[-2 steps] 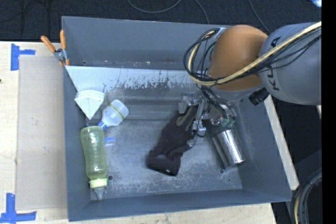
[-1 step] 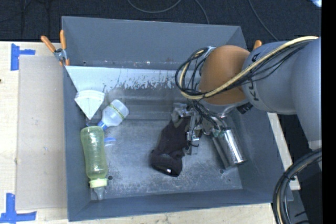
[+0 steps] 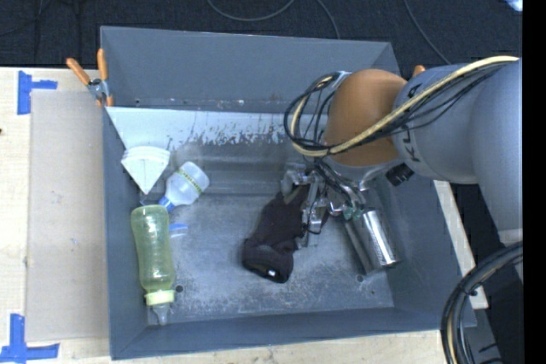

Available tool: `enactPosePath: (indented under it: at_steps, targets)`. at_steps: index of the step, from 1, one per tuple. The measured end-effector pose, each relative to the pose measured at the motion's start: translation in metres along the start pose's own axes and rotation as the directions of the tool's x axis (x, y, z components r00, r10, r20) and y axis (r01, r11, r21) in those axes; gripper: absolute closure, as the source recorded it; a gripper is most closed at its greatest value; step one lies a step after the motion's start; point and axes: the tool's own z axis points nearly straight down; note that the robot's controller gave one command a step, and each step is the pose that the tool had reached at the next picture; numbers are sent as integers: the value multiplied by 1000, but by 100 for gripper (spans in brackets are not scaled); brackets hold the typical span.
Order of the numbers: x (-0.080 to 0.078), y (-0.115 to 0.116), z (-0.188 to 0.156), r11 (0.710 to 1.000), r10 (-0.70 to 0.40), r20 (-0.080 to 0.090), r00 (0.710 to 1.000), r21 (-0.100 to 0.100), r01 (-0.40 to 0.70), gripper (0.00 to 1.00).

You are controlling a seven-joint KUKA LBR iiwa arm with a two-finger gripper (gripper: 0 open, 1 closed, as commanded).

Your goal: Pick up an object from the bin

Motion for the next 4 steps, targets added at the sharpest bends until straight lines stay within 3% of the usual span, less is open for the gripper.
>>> enactPosePath:
  at_steps: [1, 2, 4]
  targets:
    - [0, 1, 0, 1000, -24, 1, 1000, 0, 24, 0]
    - [-2, 0, -3, 1000, -1, 2, 1000, -1, 1, 100]
    - [-2, 0, -4, 1000, 0, 2, 1000, -1, 0, 100]
